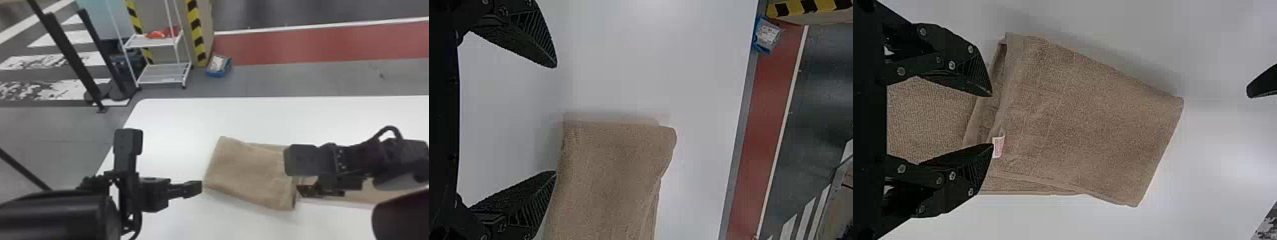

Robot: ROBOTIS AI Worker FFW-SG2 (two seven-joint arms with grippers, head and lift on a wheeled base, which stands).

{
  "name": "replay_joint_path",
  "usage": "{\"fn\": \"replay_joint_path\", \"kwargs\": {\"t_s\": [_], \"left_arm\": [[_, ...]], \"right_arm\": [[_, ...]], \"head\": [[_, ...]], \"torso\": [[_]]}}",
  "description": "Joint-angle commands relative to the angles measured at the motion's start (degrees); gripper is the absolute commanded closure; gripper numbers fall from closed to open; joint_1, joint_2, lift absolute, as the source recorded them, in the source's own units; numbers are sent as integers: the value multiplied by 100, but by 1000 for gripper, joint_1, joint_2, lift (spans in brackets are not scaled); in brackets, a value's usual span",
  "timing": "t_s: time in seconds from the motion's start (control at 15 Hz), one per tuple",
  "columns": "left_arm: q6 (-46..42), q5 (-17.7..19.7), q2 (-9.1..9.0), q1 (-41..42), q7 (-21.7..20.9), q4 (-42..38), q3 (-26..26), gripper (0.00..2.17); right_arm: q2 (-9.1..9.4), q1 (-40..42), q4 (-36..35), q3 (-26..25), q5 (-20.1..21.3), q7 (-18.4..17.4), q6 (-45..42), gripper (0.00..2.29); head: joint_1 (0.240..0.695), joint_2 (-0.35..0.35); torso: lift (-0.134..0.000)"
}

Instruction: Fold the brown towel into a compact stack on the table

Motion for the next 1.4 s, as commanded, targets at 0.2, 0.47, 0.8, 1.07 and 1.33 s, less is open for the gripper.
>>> {"fn": "replay_joint_path", "kwargs": {"t_s": [0.2,0.47,0.8,1.07,1.33], "left_arm": [[24,0,-32,18,-9,28,1,137],[24,0,-32,44,-9,46,27,137],[24,9,-32,61,-18,72,45,137],[-18,44,-32,105,-18,90,124,137],[-70,44,-32,105,-18,99,133,137]], "right_arm": [[42,-19,146,259,153,19,3,623],[156,-54,339,418,293,19,-32,940],[112,-19,260,418,240,19,39,1058],[-46,175,-197,189,-6,19,91,1062],[-204,509,-918,-92,-401,19,267,1058]], "head": [[695,216],[695,237],[695,252],[695,250],[695,248]], "torso": [[-124],[-124],[-124],[-124],[-124]]}}
